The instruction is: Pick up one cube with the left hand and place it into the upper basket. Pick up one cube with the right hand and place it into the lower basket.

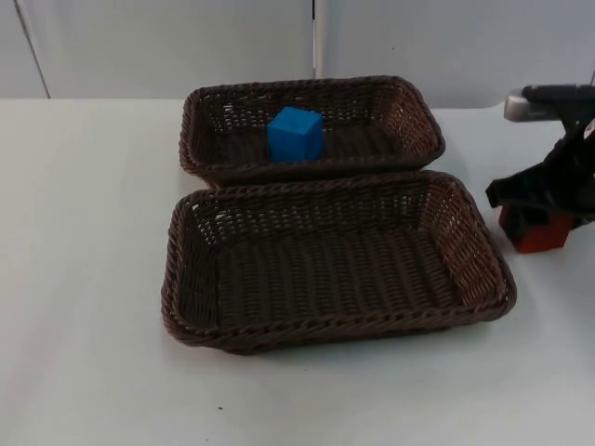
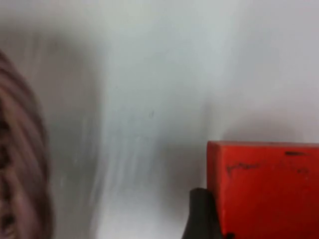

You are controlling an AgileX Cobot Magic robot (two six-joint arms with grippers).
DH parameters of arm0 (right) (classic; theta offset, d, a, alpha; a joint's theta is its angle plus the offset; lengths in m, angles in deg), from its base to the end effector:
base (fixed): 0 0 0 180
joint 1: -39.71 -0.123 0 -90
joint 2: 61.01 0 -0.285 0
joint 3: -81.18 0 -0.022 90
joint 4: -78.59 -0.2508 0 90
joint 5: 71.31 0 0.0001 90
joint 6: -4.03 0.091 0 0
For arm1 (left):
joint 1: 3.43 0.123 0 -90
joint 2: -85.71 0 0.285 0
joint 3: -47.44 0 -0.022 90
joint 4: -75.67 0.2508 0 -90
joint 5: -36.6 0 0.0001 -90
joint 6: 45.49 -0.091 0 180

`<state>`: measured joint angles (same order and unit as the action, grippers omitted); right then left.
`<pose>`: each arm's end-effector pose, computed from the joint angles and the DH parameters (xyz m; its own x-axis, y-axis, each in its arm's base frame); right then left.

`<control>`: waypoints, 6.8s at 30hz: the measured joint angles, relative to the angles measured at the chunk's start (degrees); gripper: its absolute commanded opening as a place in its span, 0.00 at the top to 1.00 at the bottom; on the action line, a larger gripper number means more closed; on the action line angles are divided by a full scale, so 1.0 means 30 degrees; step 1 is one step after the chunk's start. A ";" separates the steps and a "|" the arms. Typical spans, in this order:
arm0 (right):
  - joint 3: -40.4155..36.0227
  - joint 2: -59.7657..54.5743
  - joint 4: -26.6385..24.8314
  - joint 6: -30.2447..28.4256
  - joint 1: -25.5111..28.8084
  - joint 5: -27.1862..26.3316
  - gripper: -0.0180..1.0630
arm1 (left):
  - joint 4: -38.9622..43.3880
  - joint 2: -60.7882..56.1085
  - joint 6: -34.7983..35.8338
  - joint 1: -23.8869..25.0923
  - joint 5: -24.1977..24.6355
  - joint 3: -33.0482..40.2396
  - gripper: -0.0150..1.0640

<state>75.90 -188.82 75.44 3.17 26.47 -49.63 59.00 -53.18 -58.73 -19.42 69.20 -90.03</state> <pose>0.4003 0.0961 0.1106 -0.8883 -0.1720 -0.4258 -0.2055 0.9781 0.0337 0.1052 -0.0448 0.3218 -0.4148 0.1024 -0.9042 0.4001 0.9130 -0.0801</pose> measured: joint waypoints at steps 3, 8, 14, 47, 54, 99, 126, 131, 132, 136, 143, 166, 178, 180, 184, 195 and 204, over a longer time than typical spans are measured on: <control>0.0000 0.0967 0.0000 0.0000 0.0000 0.0452 0.98 | 0.0038 0.0000 0.0000 0.0000 0.0000 0.0000 0.10; 0.0000 0.3899 0.0000 0.0000 0.0000 0.1091 0.98 | 0.0075 0.0000 0.0000 0.0000 0.0000 0.0000 0.10; 0.0000 0.6524 0.0000 0.0000 0.0000 0.1443 0.98 | 0.0075 0.0000 0.0000 0.0000 0.0000 0.0000 0.10; 0.0000 0.7333 -0.0034 0.0000 -0.0077 0.4806 0.98 | 0.0075 0.0000 0.0000 0.0000 0.0000 0.0000 0.10; 0.0000 0.7333 -0.0071 -0.0724 -0.1426 0.5397 0.98 | 0.0075 0.0000 0.0000 0.0000 0.0000 0.0000 0.10; 0.0000 0.1603 -0.0028 -0.1034 -0.7545 0.0676 0.98 | 0.0075 0.0000 0.0000 0.0000 0.0000 0.0000 0.10; 0.0000 -0.0072 -0.0028 -0.0571 -0.7545 0.0054 0.32 | 0.0075 0.0000 0.0000 0.0000 0.0000 0.0000 0.10; 0.0000 0.0812 -0.0028 -0.0534 -0.7545 0.0424 0.32 | 0.0075 0.0000 0.0000 0.0000 0.0000 0.0000 0.10; 0.0000 0.0812 -0.0028 -0.0534 -0.7545 0.0424 0.32 | 0.0075 0.0000 0.0000 0.0000 0.0000 0.0000 0.10; 0.0000 0.2473 -0.0028 -0.0496 -0.7545 0.1173 0.32 | 0.0075 0.0000 0.0000 0.0000 0.0000 0.0000 0.10; 0.0000 0.5208 -0.0028 -0.0496 -0.7545 0.2305 0.32 | 0.0075 0.0000 0.0000 0.0000 0.0000 0.0000 0.10; 0.0000 0.9904 -0.0028 -0.0471 -0.7557 0.3008 0.32 | 0.0075 0.0000 0.0000 0.0000 0.0000 0.0000 0.10; -0.0264 1.2548 -0.0028 -0.0546 -0.7557 0.4085 0.32 | -0.0044 -0.0392 0.0000 0.0000 0.0000 0.0000 0.10; -0.0562 1.2875 -0.0028 -0.0546 -0.7557 0.4046 0.32 | -0.0044 -0.0683 0.0000 0.0000 0.0000 0.0000 0.10; -0.2284 1.4196 -0.0028 -0.0546 -0.7557 0.3700 0.32 | 0.0227 -0.2202 -0.0048 0.0000 0.0047 0.0006 0.10; -0.5965 1.8030 -0.0028 -0.0607 -0.7557 0.2048 0.32 | 0.0575 -0.4947 -0.0048 0.0000 0.1889 0.0006 0.10; -0.8291 2.1901 -0.0028 -0.0607 -0.7557 0.1793 0.32 | 0.0769 -0.6332 -0.0048 0.0000 0.4685 0.0006 0.10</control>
<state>51.03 -123.12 75.36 1.35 3.80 -44.25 61.31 -72.17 -58.87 -19.42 83.25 -90.01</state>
